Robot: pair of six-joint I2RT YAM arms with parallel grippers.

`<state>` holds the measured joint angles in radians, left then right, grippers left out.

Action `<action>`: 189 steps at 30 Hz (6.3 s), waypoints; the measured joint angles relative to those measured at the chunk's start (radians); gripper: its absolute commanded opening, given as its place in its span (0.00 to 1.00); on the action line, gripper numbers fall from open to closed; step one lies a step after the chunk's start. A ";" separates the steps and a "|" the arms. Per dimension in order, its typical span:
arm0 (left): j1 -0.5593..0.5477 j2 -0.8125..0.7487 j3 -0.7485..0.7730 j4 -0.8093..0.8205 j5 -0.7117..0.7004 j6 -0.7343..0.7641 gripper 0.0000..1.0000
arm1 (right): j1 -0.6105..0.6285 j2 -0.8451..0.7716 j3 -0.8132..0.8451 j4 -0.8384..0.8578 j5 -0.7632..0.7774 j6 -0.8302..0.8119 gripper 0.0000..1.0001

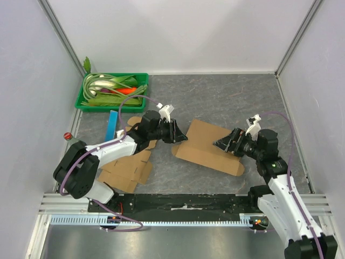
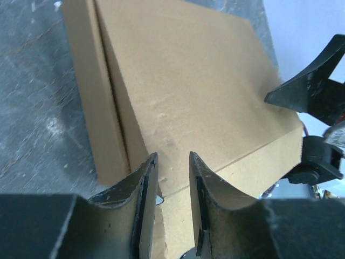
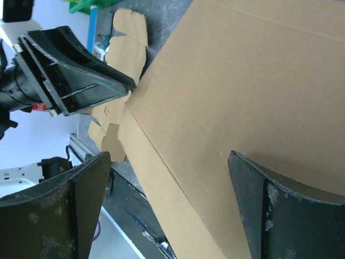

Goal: Fold the paper box

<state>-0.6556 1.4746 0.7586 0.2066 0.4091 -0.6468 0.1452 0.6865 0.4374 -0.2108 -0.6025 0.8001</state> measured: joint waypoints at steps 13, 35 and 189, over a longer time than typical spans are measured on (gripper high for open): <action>-0.093 0.062 0.106 0.030 0.095 -0.012 0.38 | -0.021 -0.074 0.141 -0.362 0.108 -0.155 0.98; -0.087 0.034 0.086 0.004 0.032 -0.024 0.49 | -0.019 -0.018 0.291 -0.468 0.374 -0.151 0.97; 0.276 0.257 0.126 0.120 0.490 -0.448 0.50 | 0.264 0.453 0.656 -0.317 0.601 -0.539 0.98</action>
<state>-0.3794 1.7317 0.8848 0.3267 0.8993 -1.0946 0.4095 1.1397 1.0935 -0.5282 -0.0013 0.2615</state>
